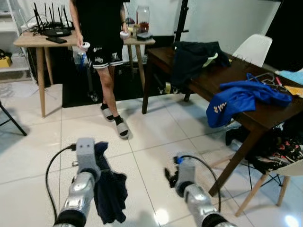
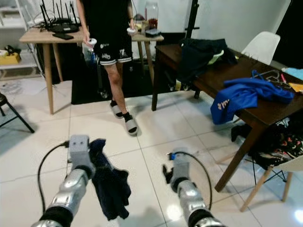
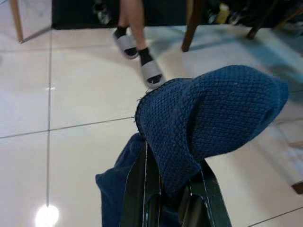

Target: Hang hanger

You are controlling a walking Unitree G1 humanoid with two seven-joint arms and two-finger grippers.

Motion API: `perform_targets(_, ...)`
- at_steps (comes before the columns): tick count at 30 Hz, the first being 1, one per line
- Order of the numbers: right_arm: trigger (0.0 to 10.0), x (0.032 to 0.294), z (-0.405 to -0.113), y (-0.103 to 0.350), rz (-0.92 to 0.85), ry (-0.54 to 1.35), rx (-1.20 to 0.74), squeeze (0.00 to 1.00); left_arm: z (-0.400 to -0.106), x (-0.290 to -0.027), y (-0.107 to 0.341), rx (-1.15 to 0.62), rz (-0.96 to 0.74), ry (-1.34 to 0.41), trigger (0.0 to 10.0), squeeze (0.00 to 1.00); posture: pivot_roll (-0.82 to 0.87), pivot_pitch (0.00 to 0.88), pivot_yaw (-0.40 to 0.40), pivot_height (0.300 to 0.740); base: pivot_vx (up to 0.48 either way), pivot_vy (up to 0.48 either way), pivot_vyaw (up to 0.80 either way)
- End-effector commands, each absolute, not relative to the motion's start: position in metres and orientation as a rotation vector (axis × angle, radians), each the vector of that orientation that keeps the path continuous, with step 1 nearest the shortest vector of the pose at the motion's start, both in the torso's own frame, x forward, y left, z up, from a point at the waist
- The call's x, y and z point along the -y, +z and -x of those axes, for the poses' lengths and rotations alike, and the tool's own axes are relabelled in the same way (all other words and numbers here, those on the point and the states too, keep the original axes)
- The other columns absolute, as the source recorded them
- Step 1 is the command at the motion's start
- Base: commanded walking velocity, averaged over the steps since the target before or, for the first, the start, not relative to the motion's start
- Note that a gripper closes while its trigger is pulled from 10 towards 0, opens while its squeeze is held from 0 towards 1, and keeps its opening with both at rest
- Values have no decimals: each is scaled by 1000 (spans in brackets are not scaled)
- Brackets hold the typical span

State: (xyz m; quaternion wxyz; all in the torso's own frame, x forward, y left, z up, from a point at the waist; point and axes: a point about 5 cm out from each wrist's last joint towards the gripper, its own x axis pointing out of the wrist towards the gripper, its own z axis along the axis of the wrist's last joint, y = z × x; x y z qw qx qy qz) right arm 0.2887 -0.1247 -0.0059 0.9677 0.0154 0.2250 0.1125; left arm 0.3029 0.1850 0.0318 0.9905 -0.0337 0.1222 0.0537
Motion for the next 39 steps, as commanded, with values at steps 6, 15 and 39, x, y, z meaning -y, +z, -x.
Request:
perform_targets(6,10000,135,-286,-9,-43,161,-464,0,-309,-187,41,-226,61,83,10000,0,12,24,19,740,355,0,0)
perform_targets(15,10000,134,-280,-15,-99,91,-481,0,-319,-193,52,-214,60,34,10000,0,24,17,38,740,355,0,0)
perform_targets(39,10000,131,-276,-17,-74,141,-483,0,-309,-191,44,-218,84,56,10000,0,39,7,-7,740,354,0,0)
